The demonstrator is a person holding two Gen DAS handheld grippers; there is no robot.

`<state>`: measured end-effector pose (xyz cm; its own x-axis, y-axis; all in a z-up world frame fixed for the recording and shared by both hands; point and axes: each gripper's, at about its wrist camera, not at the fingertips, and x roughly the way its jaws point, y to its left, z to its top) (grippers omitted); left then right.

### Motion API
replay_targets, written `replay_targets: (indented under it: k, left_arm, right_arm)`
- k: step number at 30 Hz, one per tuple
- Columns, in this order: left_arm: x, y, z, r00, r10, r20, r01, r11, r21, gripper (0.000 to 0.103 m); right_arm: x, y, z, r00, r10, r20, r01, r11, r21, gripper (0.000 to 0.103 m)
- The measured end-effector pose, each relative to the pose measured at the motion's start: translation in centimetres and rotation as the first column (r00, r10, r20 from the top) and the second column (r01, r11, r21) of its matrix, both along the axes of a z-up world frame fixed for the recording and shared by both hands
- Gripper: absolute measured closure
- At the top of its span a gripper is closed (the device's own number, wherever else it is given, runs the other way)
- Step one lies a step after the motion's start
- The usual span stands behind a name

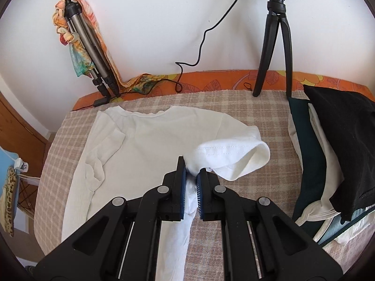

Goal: Fold small clothes

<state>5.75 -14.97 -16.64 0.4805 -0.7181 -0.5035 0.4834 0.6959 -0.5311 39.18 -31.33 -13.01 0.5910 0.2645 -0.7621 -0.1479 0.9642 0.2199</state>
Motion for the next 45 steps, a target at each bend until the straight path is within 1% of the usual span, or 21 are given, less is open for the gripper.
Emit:
replay_targets:
  k: [6, 9, 13, 16, 17, 18, 19, 21, 24, 27, 29, 31, 32, 34, 36, 38, 40, 42, 43, 44, 45]
  left_arm:
    - [-0.9, 2.2, -1.0, 0.997, 0.072, -0.015, -0.071, 0.996, 0.047, 0.095]
    - [-0.8, 3.2, -1.9, 0.995, 0.093, -0.046, -0.090, 0.994, 0.064, 0.095]
    - [-0.9, 4.1, -2.6, 0.993, 0.108, -0.058, -0.102, 0.991, 0.092, 0.095]
    - [-0.6, 4.4, -3.0, 0.992, 0.095, -0.081, -0.084, 0.989, 0.125, 0.095]
    - [-0.5, 4.5, -3.0, 0.991, 0.095, -0.093, -0.082, 0.987, 0.137, 0.091]
    - [-0.5, 4.7, -2.9, 0.990, 0.093, -0.102, -0.077, 0.986, 0.148, 0.089]
    - [-0.6, 5.0, -2.6, 0.991, 0.091, -0.101, -0.075, 0.986, 0.152, 0.089]
    - [-1.1, 5.9, -1.8, 0.993, 0.091, -0.080, -0.077, 0.985, 0.156, 0.089]
    - [-1.3, 7.3, 0.1, 0.995, 0.095, -0.032, -0.089, 0.983, 0.159, 0.084]
    - [-0.1, 8.6, 1.9, 0.993, 0.113, 0.013, -0.114, 0.981, 0.157, 0.082]
    - [1.4, 9.3, 2.9, 0.992, 0.125, 0.030, -0.128, 0.979, 0.161, 0.082]
    - [2.6, 9.8, 3.5, 0.987, 0.147, 0.059, -0.155, 0.973, 0.172, 0.082]
    - [3.1, 10.0, 3.7, 0.986, 0.152, 0.074, -0.163, 0.969, 0.187, 0.082]
    - [4.1, 10.2, 4.1, 0.984, 0.157, 0.088, -0.172, 0.963, 0.207, 0.082]
    - [5.1, 10.0, 4.4, 0.987, 0.137, 0.089, -0.153, 0.964, 0.217, 0.082]
    - [5.8, 9.6, 4.9, 0.986, 0.122, 0.115, -0.147, 0.956, 0.252, 0.082]
    - [6.2, 9.4, 5.2, 0.983, 0.109, 0.145, -0.145, 0.952, 0.271, 0.082]
    - [6.6, 9.6, 5.3, 0.982, 0.110, 0.156, -0.149, 0.954, 0.261, 0.082]
    - [6.7, 9.7, 5.2, 0.982, 0.113, 0.151, -0.148, 0.957, 0.249, 0.082]
    - [6.8, 9.8, 5.1, 0.984, 0.114, 0.140, -0.145, 0.961, 0.237, 0.082]
    - [6.8, 9.8, 5.0, 0.986, 0.111, 0.128, -0.139, 0.963, 0.229, 0.082]
  right_arm:
    - [0.4, 6.4, -0.3, 0.995, 0.104, -0.004, -0.104, 0.994, -0.042, 0.094]
    - [0.6, 9.4, -1.2, 0.988, 0.152, -0.015, -0.152, 0.986, -0.068, 0.094]
    - [0.7, 12.7, -2.9, 0.978, 0.202, -0.042, -0.206, 0.973, -0.109, 0.094]
    - [1.1, 14.0, -4.2, 0.972, 0.222, -0.082, -0.231, 0.964, -0.128, 0.093]
    - [1.2, 14.1, -4.4, 0.969, 0.227, -0.099, -0.238, 0.964, -0.119, 0.091]
    - [1.3, 14.0, -4.4, 0.963, 0.241, -0.116, -0.252, 0.963, -0.091, 0.082]
    - [1.3, 13.5, -4.0, 0.956, 0.264, -0.127, -0.272, 0.961, -0.050, 0.068]
    - [0.8, 12.1, -2.4, 0.951, 0.295, -0.088, -0.294, 0.956, 0.028, 0.056]
    - [0.4, 8.9, 0.8, 0.957, 0.289, -0.006, -0.286, 0.948, 0.140, 0.056]
    - [0.7, 5.0, 2.4, 0.980, 0.196, 0.040, -0.200, 0.963, 0.180, 0.056]
    - [1.0, 2.8, 2.1, 0.990, 0.139, 0.031, -0.143, 0.968, 0.205, 0.056]
    - [1.5, 1.2, 1.3, 0.993, 0.113, 0.015, -0.113, 0.961, 0.253, 0.056]
    - [1.7, 0.9, 0.9, 0.994, 0.109, 0.001, -0.105, 0.961, 0.257, 0.056]
    - [2.0, 1.0, 0.3, 0.995, 0.097, -0.015, -0.091, 0.972, 0.217, 0.056]
    - [2.3, 1.2, -0.6, 0.994, 0.108, -0.034, -0.099, 0.974, 0.204, 0.058]
    - [2.9, 1.8, -1.7, 0.994, 0.084, -0.065, -0.073, 0.984, 0.162, 0.058]
    - [3.6, 2.2, -2.7, 0.993, 0.072, -0.095, -0.057, 0.986, 0.158, 0.058]
    - [4.1, 2.5, -3.6, 0.989, 0.073, -0.129, -0.056, 0.989, 0.134, 0.058]
    - [4.2, 2.7, -4.0, 0.987, 0.074, -0.142, -0.057, 0.991, 0.118, 0.065]
    - [4.3, 3.0, -4.1, 0.986, 0.084, -0.147, -0.067, 0.990, 0.121, 0.080]
    - [4.4, 3.3, -4.2, 0.981, 0.111, -0.156, -0.088, 0.985, 0.150, 0.097]
